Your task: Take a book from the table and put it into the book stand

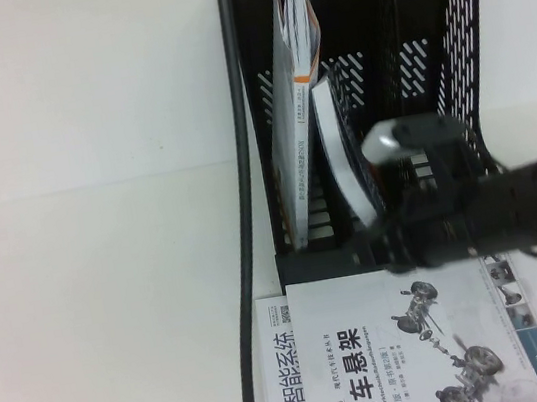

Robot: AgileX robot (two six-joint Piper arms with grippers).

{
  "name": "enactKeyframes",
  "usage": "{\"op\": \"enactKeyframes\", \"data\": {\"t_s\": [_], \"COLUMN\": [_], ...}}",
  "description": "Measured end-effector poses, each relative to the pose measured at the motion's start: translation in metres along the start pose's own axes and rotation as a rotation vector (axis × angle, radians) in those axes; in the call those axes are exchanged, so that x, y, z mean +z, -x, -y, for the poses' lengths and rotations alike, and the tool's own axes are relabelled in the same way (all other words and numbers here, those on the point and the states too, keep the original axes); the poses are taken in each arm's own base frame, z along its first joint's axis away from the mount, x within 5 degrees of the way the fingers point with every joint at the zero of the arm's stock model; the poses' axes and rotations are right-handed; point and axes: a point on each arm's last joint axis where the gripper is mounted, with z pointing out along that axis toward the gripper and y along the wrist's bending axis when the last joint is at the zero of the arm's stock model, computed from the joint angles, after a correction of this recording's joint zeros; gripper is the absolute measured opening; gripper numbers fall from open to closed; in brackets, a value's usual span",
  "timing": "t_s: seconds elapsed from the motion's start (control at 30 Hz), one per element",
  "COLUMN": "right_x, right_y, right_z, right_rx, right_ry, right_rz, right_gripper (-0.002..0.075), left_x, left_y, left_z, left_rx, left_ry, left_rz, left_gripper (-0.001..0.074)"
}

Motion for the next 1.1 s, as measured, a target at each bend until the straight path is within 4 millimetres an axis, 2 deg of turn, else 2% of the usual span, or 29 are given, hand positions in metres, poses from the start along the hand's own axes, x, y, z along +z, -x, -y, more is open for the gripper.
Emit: {"op": "enactKeyframes", "data": {"t_s": [0.17,0.27,0.43,0.57,0.67,0.77,0.93,1.1], "right_x": [-0.004,-0.006,-0.005,-0.004,-0.004,-0.003,0.001,0.002], "right_y": [0.026,0.032,0.010,-0.012,-0.021,-0.020,-0.007,0.006], "right_z": [-0.007,-0.014,-0.017,-0.006,0.003,0.010,0.019,0.026], "right_rx": [-0.148,-0.186,-0.210,-0.210,-0.214,-0.210,-0.201,-0.102], "right_ry": [-0.011,0.044,0.124,0.048,-0.021,-0.085,-0.192,-0.267], "right_rz": [0.089,0.084,-0.095,-0.254,-0.301,-0.257,-0.104,0.052], "right_gripper": [-0.0001,-0.0001,-0.0001,-0.0001,-0.0001,-0.0001,-0.0001,-0.0001], "left_x": [0.000,0.000,-0.001,0.001,0.001,0.002,0.002,0.002], "left_y": [-0.001,-0.001,-0.001,-0.003,-0.003,-0.004,-0.004,-0.004], "left_z": [-0.001,-0.001,-0.001,-0.001,0.000,0.000,0.000,0.001], "left_rx": [0.007,0.007,0.013,0.018,0.026,0.029,0.029,0.026], "left_ry": [0.007,0.007,0.007,0.007,0.008,0.008,0.008,-0.005], "left_rz": [-0.013,-0.013,-0.014,-0.022,-0.027,-0.029,-0.029,-0.031], "left_gripper": [0.0001,0.0001,0.0001,0.0000,0.0000,-0.0001,-0.0001,-0.0001]}}
